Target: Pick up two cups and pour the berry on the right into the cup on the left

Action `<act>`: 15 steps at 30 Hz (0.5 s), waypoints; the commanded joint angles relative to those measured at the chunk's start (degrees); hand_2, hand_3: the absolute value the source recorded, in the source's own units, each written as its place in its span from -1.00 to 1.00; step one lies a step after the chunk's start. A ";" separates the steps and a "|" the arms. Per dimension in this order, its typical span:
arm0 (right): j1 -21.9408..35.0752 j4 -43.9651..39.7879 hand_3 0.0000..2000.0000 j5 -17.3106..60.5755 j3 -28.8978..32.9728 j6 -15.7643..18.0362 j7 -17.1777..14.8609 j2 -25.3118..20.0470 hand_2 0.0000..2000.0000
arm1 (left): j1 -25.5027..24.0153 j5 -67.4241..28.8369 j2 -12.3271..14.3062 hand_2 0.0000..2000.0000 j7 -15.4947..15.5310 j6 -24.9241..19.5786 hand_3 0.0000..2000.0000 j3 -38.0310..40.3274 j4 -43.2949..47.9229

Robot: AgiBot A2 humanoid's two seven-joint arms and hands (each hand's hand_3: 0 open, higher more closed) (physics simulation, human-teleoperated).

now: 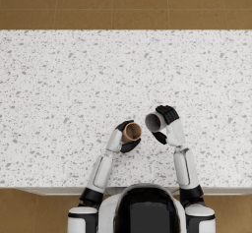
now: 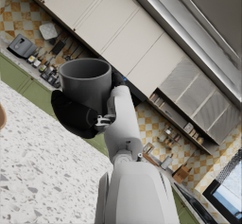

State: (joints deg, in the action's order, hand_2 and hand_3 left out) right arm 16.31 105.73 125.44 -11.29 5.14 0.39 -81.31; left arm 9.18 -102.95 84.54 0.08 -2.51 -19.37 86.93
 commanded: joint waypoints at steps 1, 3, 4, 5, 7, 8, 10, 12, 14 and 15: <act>0.22 3.11 0.28 1.84 -0.73 0.04 0.00 -0.19 1.00 | 1.06 -0.06 0.56 1.00 0.01 0.01 0.28 0.34 0.10; 0.36 4.12 0.28 5.52 -1.23 0.18 0.02 -0.43 1.00 | 0.32 -0.14 0.30 1.00 0.00 0.05 0.28 0.13 -0.37; 0.40 4.09 0.28 7.37 -1.41 0.21 0.03 -0.54 1.00 | 1.28 -0.17 0.79 1.00 -0.01 0.06 0.28 0.04 -0.83; 0.33 4.29 0.28 9.21 -1.85 0.22 0.04 -0.59 1.00 | 0.47 -0.18 0.45 1.00 -0.01 0.07 0.28 0.09 -0.74; 0.01 4.77 0.28 12.89 -3.31 0.28 0.07 -0.58 1.00 | 1.34 -0.20 0.93 1.00 -0.02 0.09 0.28 -0.04 -0.70; -0.05 4.95 0.28 14.73 -3.77 0.33 0.07 -0.63 1.00 | 1.62 -0.21 1.11 1.00 -0.02 0.09 0.28 -0.09 -0.83; -0.04 5.53 0.28 18.42 -4.11 0.35 0.08 -0.83 1.00 | 2.01 -0.22 1.39 1.00 -0.01 0.13 0.28 0.17 -1.17; -0.42 6.04 0.28 22.11 -4.15 0.41 0.10 -0.76 1.00 | 2.28 -0.22 1.60 1.00 0.00 0.13 0.28 0.15 -1.30; -0.33 6.12 0.28 25.80 -3.99 0.47 0.12 -1.00 1.00 | 1.38 -0.22 1.25 1.00 0.01 0.14 0.28 0.04 -1.66; -0.54 6.70 0.28 27.65 -4.02 0.55 0.13 -0.94 1.00 | 1.44 -0.22 1.30 1.00 0.03 0.14 0.28 0.05 -1.69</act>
State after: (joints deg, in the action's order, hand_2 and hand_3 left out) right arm 15.32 111.28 154.93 -15.29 5.65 0.52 -82.02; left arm 10.67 -103.17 85.88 0.10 -2.37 -19.32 85.21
